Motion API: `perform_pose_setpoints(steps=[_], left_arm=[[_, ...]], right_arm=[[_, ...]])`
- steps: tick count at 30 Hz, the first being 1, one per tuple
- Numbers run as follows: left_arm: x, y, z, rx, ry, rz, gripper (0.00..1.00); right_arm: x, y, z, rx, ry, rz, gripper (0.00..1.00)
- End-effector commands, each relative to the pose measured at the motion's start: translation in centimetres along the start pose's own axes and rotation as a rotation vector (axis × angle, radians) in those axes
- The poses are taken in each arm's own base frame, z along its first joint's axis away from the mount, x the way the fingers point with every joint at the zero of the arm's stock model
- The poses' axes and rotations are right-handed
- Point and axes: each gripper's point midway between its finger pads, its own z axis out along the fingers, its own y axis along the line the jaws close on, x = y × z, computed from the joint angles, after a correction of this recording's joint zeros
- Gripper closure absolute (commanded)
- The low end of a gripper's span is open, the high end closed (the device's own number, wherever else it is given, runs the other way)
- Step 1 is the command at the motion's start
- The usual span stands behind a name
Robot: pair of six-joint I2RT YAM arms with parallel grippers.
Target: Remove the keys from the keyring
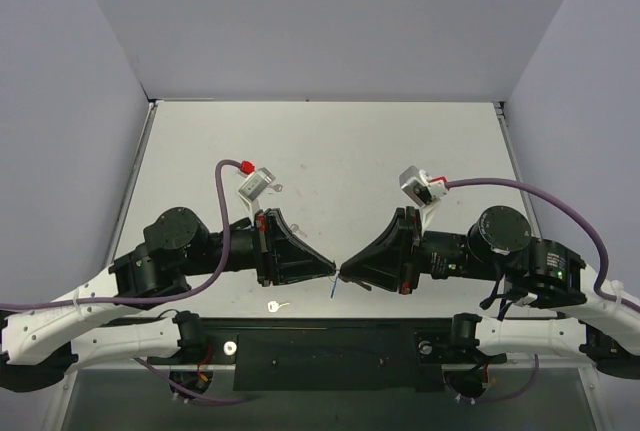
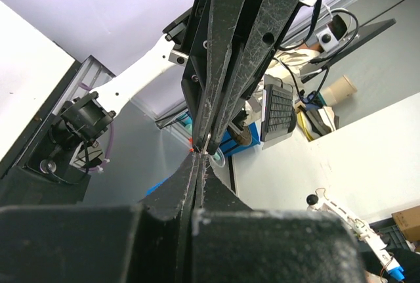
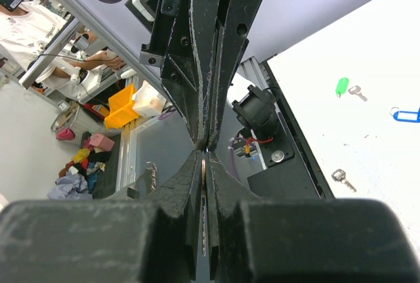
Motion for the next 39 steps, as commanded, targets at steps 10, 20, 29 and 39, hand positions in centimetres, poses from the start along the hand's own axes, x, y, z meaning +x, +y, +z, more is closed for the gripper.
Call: perform_pose_setpoints(steps=[10, 20, 29, 39], left_arm=[[-2.4, -2.9, -0.5, 0.043, -0.160, -0.040, 1.00], [-1.4, -1.9, -0.4, -0.007, -0.117, -0.006, 1.00], [-1.3, -1.3, -1.8, -0.081, -0.093, 0.066, 0.42], [0.1, -2.4, -2.6, -0.088, 0.074, 0.201, 0.40]], right_arm=[[-1.8, -0.3, 0.6, 0.019, -0.103, 0.015, 1.00], [-1.9, -0.4, 0.4, 0.027, -0.106, 0.014, 1.00], [-1.3, -0.2, 0.0, 0.022, -0.065, 0.014, 1.00], [0.7, 2.1, -1.3, -0.085, 0.093, -0.028, 1.00]])
